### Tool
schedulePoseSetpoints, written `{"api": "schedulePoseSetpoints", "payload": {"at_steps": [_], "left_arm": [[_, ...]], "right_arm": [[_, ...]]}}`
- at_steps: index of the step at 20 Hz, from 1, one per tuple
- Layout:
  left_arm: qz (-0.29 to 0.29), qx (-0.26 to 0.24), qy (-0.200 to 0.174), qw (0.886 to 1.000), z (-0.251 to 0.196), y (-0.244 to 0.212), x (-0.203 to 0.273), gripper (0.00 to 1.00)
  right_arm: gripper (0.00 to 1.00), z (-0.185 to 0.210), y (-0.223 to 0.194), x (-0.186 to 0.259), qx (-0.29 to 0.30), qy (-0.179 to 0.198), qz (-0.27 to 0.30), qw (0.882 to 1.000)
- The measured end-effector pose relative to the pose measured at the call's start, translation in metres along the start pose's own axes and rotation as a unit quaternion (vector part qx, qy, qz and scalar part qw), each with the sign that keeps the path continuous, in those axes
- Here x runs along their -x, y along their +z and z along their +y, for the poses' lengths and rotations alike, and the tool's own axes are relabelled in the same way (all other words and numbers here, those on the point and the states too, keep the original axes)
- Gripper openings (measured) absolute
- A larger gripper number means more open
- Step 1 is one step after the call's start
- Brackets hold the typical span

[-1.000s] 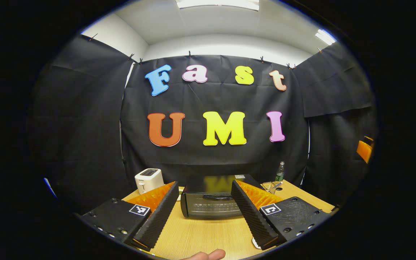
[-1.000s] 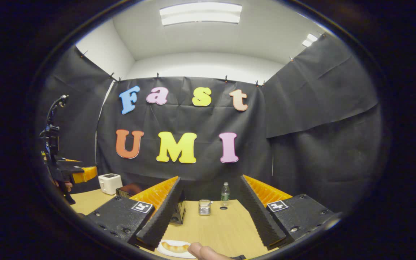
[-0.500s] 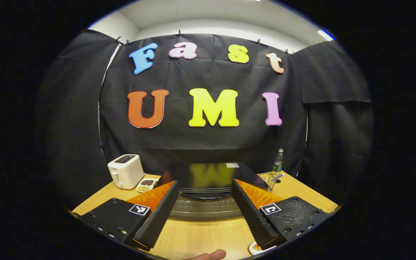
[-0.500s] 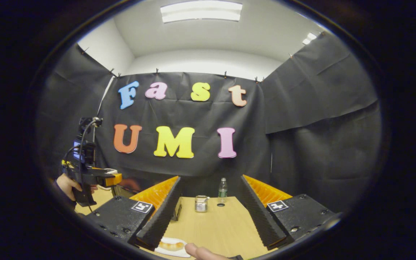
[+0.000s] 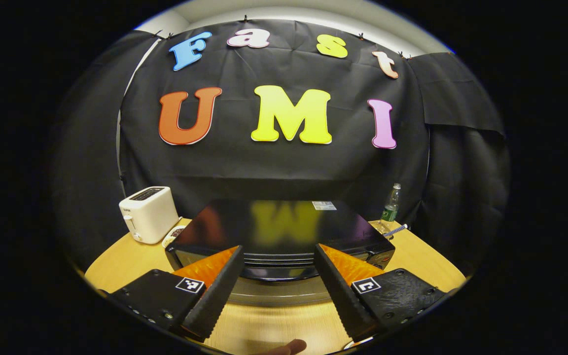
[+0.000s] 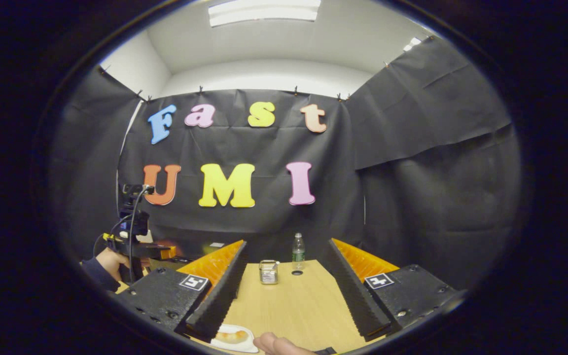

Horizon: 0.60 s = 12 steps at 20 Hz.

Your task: Open the electric oven with the left hand, put the food in, and close the electric oven.

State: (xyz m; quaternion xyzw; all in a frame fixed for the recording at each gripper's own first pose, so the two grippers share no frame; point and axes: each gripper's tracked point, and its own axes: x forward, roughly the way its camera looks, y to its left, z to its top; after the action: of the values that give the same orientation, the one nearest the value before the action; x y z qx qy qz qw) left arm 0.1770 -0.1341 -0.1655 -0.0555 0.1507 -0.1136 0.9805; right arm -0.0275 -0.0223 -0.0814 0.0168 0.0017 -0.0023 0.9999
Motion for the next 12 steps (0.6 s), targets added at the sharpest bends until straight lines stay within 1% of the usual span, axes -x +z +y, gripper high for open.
{"api": "schedulePoseSetpoints", "payload": {"at_steps": [1, 2, 3, 4, 8, 10, 12], "left_arm": [[0.022, 0.003, 0.001, 1.000, -0.001, -0.013, 0.000, 0.93], [0.006, -0.013, 0.009, 1.000, 0.003, -0.005, -0.002, 0.84], [0.015, -0.020, 0.012, 1.000, 0.002, -0.008, -0.001, 0.97], [0.014, -0.020, 0.014, 1.000, 0.002, -0.011, -0.002, 0.96], [0.022, -0.007, 0.015, 1.000, 0.000, -0.015, 0.006, 0.97], [0.022, -0.012, 0.017, 1.000, -0.002, -0.019, 0.017, 0.97], [0.023, -0.015, 0.022, 0.999, -0.003, -0.026, 0.029, 0.97]], "right_arm": [[0.96, 0.000, 0.002, 0.000, 0.004, 0.002, -0.003, 1.000], [0.96, 0.000, 0.003, 0.002, 0.007, 0.003, -0.006, 1.000], [0.96, -0.001, 0.006, 0.003, 0.008, 0.001, -0.010, 1.000], [0.96, -0.001, 0.008, 0.006, 0.008, 0.000, -0.014, 1.000], [0.96, -0.002, 0.004, 0.016, 0.003, 0.004, -0.015, 1.000], [0.96, -0.006, 0.003, 0.020, 0.002, 0.000, -0.015, 1.000], [0.96, -0.003, 0.001, 0.024, -0.001, 0.004, -0.012, 1.000]]}}
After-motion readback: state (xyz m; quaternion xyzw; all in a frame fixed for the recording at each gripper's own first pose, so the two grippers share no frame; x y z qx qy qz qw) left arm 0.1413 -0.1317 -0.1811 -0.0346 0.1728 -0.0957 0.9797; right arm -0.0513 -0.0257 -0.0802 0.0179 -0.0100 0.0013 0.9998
